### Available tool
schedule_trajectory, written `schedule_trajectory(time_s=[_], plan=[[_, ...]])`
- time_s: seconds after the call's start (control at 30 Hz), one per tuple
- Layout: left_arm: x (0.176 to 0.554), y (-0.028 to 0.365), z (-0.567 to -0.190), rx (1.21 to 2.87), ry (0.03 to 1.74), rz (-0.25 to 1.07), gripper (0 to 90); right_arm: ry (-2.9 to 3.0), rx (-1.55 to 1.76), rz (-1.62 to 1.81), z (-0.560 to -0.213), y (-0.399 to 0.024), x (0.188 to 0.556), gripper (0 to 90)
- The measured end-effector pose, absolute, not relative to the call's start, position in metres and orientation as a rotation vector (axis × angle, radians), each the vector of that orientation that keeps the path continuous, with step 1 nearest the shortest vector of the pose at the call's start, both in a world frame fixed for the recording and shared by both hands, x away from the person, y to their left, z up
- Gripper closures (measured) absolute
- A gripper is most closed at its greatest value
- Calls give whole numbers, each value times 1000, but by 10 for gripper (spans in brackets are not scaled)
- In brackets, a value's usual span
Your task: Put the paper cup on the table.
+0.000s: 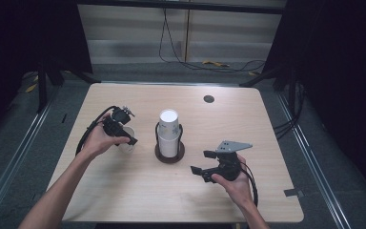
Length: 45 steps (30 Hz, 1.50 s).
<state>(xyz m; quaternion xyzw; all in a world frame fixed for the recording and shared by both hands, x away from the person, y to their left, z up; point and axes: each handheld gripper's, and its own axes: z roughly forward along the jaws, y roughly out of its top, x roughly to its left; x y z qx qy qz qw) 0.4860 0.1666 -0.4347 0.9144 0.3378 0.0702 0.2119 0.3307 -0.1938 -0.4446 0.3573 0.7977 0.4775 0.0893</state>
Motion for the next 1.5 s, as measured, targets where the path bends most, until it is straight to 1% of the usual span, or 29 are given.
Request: schedule_trajectory(time_s=[0.07, 0.17, 0.23, 0.33, 0.4, 0.5, 0.6, 0.63, 0.73, 0.9, 1.0, 1.13, 1.2, 1.3, 1.4, 1.5], plan=[[487, 170, -435, 2500, 954, 194, 173, 2371, 1065, 1422, -444, -194, 331, 174], [487, 175, -436, 2447, 966, 155, 172, 2374, 1069, 1422, -444, -194, 331, 174], [485, 177, -435, 2423, 959, 183, 171, 2372, 1073, 1419, -445, -195, 331, 174], [485, 177, -434, 2402, 966, 171, 171, 2369, 1075, 1420, -445, -195, 332, 174], [483, 176, -433, 2400, 952, 209, 173, 2369, 1076, 1419, -445, -195, 332, 174], [482, 175, -429, 2367, 950, 196, 168, 2371, 1078, 1419, -445, -195, 332, 174], [480, 176, -424, 2336, 960, 248, 159, 2371, 1076, 1416, -445, -195, 332, 174], [480, 177, -424, 2327, 964, 231, 159, 2370, 1075, 1417, -445, -195, 331, 174], [478, 179, -423, 2315, 944, 222, 162, 2366, 1074, 1418, -444, -196, 331, 174], [471, 181, -421, 2251, 911, 290, 165, 2361, 1076, 1420, -444, -196, 331, 174], [465, 181, -421, 2225, 886, 274, 167, 2360, 1082, 1420, -444, -196, 331, 174], [456, 181, -416, 2198, 849, 285, 168, 2356, 1082, 1422, -444, -196, 331, 174], [452, 182, -414, 2187, 844, 312, 170, 2358, 1082, 1419, -444, -196, 331, 174], [448, 185, -413, 2156, 823, 277, 175, 2360, 1079, 1417, -444, -196, 330, 174], [441, 187, -414, 2158, 804, 292, 183, 2357, 1085, 1419, -443, -197, 330, 174], [433, 187, -415, 2156, 767, 275, 183, 2351, 1087, 1420, -443, -198, 330, 174]])
